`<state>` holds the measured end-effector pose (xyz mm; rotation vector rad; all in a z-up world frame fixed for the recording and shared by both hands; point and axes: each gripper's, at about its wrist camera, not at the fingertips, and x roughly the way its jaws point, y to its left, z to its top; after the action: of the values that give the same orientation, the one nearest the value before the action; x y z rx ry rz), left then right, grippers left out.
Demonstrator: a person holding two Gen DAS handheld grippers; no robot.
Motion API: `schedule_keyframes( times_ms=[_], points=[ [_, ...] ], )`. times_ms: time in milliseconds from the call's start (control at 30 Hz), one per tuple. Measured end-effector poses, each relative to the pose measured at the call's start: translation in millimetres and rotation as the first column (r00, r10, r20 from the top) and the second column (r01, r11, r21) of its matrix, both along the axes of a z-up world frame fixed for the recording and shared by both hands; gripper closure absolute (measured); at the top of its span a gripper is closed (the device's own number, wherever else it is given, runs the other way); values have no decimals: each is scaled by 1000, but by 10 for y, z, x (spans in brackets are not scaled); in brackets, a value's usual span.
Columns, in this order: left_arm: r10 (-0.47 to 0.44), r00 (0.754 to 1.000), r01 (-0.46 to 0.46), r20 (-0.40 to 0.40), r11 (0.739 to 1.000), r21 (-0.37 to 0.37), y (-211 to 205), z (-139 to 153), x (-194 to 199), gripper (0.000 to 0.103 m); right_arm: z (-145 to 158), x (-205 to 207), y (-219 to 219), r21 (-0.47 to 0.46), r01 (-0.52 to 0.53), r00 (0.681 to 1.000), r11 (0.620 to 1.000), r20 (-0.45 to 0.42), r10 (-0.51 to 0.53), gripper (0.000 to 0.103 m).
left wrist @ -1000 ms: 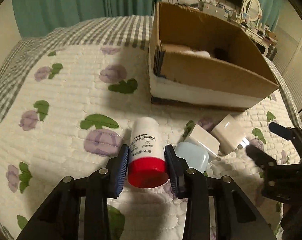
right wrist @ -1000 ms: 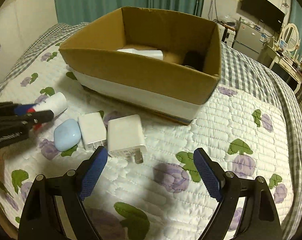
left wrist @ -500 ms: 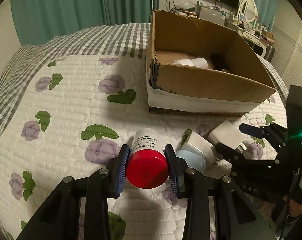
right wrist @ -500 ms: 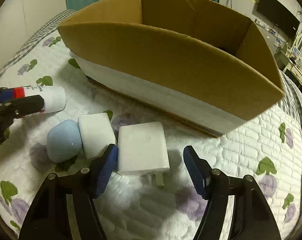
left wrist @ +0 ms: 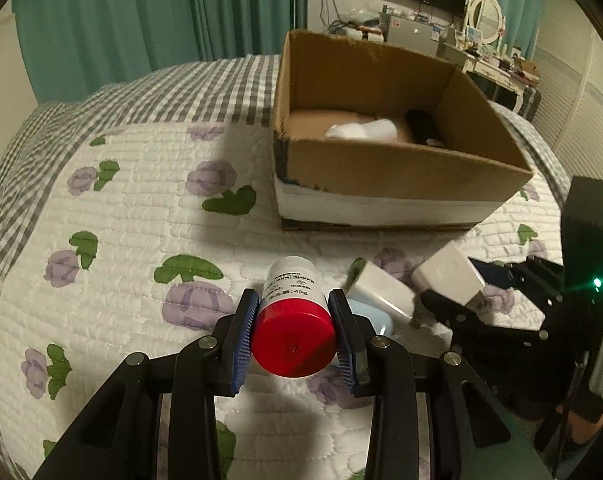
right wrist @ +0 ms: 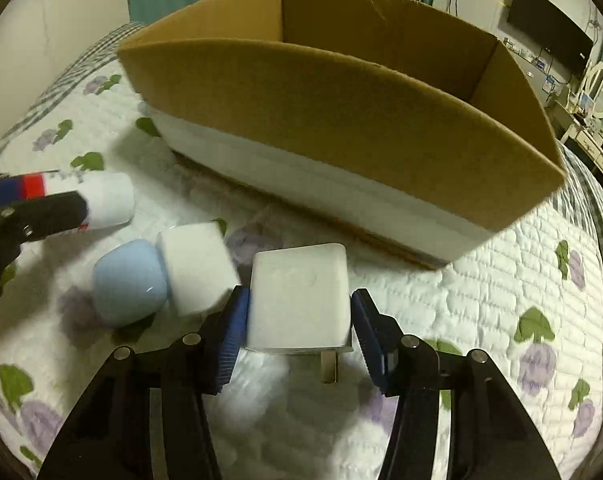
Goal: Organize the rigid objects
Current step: 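Grasp the red-capped bottle with the left tool while the right grasps a white charger, then drop the bottle and white charger into the box by opening both tools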
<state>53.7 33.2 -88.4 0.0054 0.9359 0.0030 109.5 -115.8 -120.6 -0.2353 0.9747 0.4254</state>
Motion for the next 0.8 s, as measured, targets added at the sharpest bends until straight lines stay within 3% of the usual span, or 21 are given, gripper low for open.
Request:
schedule_keyframes(
  times_ms=[367,800],
  points=[
    [-29,997,29,72,1000,1,-146,453,-311,67,699,-490,-205,38,43,996,998,76,-46,51],
    [-65,983,67,172,998,-8,-386,1153,-410,67,1649,-634,-417,117,79,980,990,172,-99,51]
  ],
)
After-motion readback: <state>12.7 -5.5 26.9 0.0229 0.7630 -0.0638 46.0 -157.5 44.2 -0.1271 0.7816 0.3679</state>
